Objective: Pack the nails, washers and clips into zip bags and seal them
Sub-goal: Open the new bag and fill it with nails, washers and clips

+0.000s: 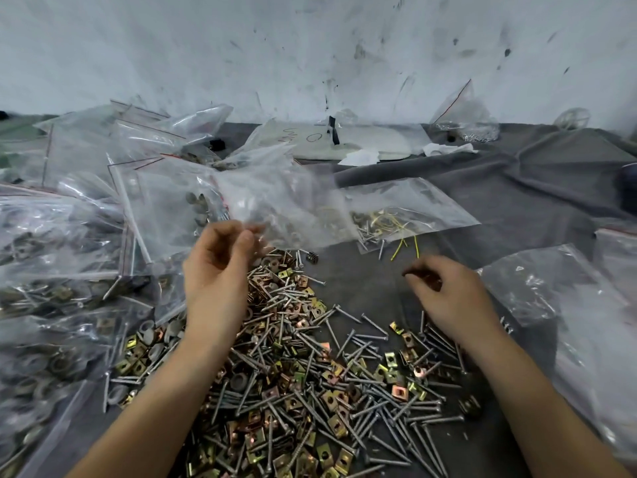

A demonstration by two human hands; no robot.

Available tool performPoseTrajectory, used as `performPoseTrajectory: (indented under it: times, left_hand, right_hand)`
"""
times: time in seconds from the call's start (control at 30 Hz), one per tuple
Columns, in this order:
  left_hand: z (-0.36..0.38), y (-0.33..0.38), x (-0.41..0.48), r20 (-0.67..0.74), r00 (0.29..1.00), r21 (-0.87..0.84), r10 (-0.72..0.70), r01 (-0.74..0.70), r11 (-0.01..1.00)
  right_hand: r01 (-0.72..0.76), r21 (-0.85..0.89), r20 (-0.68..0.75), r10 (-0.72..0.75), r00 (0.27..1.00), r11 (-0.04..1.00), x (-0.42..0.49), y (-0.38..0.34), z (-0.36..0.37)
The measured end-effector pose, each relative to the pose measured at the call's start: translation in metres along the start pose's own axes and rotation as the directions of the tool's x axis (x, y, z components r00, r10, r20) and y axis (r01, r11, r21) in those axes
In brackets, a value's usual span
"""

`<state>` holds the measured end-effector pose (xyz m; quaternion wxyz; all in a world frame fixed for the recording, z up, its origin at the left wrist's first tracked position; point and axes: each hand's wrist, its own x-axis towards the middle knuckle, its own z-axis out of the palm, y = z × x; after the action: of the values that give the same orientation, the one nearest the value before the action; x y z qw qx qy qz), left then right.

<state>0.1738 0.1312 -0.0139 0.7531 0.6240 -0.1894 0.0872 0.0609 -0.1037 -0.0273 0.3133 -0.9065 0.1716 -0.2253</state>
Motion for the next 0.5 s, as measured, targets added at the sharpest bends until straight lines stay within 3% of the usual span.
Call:
performPoseTrajectory:
  times: [0.1, 0.2, 0.37, 0.43, 0.5]
  left_hand:
    - [0.000, 0.000, -0.001, -0.054, 0.974, 0.238, 0.218, -0.199, 0.951]
    - [0.000, 0.002, -0.004, 0.021, 0.930, 0.413, 0.367, -0.342, 0.844]
    - [0.008, 0.007, -0.012, 0.290, 0.849, 0.527, 0.442, -0.527, 0.667]
    - [0.012, 0.008, -0.014, 0.446, 0.800, 0.522, 0.403, -0.598, 0.609]
    - [0.013, 0.008, -0.017, 0.586, 0.738, 0.487, 0.334, -0.651, 0.582]
  right_hand:
    - [0.113, -0.039, 0.156, -0.106, 0.982, 0.993, -0.002, -0.005, 0.004]
    - [0.204, -0.181, 0.338, -0.134, 0.931, 0.962, -0.005, -0.012, 0.011]
    - [0.291, -0.232, 0.462, -0.158, 0.873, 0.928, -0.009, -0.024, 0.014]
    - [0.334, -0.243, 0.475, -0.188, 0.860, 0.911, -0.011, -0.029, 0.015]
    - [0.309, -0.131, 0.441, -0.224, 0.869, 0.942, -0.016, -0.034, 0.012]
